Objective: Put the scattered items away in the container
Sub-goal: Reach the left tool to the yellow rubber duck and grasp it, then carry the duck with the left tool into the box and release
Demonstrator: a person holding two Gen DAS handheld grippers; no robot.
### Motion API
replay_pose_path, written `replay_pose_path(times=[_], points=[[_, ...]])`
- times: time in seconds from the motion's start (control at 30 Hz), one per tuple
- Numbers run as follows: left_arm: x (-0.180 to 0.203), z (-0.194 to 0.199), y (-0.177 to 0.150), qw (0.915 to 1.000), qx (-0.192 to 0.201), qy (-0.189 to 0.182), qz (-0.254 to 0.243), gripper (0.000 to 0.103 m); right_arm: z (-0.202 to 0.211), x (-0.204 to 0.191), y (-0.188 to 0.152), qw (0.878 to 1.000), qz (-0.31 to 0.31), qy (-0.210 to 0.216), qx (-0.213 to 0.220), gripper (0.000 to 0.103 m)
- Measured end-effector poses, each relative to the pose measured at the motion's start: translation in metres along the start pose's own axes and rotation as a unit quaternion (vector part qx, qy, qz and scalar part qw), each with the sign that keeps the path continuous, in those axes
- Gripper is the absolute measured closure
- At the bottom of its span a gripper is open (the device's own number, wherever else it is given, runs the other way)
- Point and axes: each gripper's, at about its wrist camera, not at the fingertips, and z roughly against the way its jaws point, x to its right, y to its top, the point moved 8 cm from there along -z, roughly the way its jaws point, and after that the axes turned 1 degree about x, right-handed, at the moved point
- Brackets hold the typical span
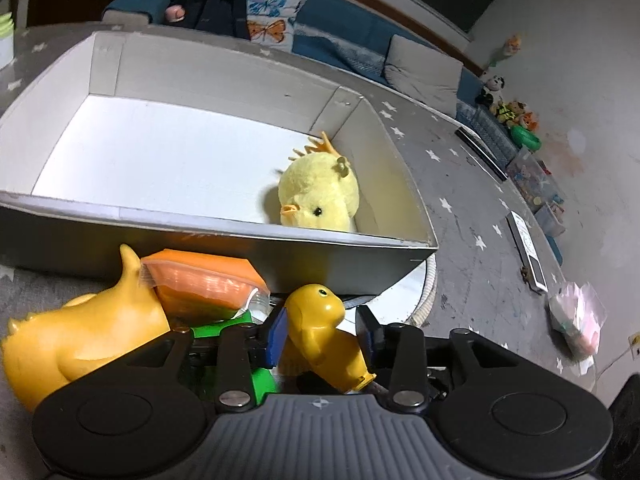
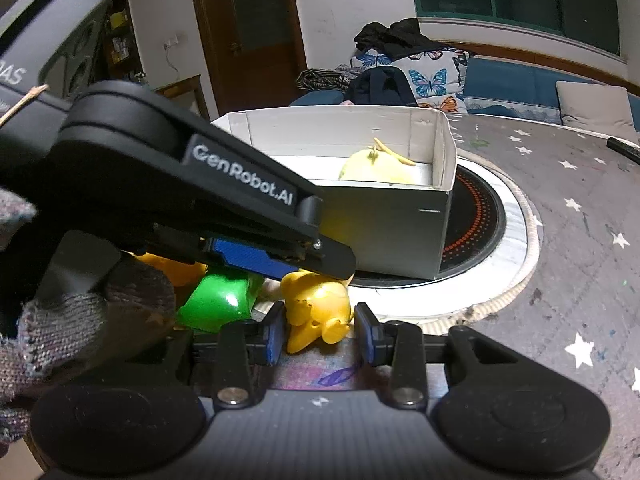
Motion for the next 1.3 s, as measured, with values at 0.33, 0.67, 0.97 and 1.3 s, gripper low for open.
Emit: replay_pose_path(times=[0.33,0.67,0.97,1.3], points=[[0.006,0.012,-0.006,1.0000,0.004,-0.006,-0.004,0.070,0.015,-0.004,-0.001,1.000,0.005,-0.006,0.012,0.070],[0.016,0.051,0.015,0.9978,0.063,-0.021,-0.002,0.071,0.038,-0.020,0.029,0.998,0.034,-0.009,0.056,0.070],[0.004,0.067,0.065,0.9934,0.112,-0.020,0.015,0.073,0.026,-0.032,0.080,0.994,0.053,0.003,0.091,0.070],[-0.038,0.023,0.106,0.9937,0.098,-0.011,0.054,0.074,-0.047,-0.029,0.115,0.997,0.042,0.010,0.057,0.070]])
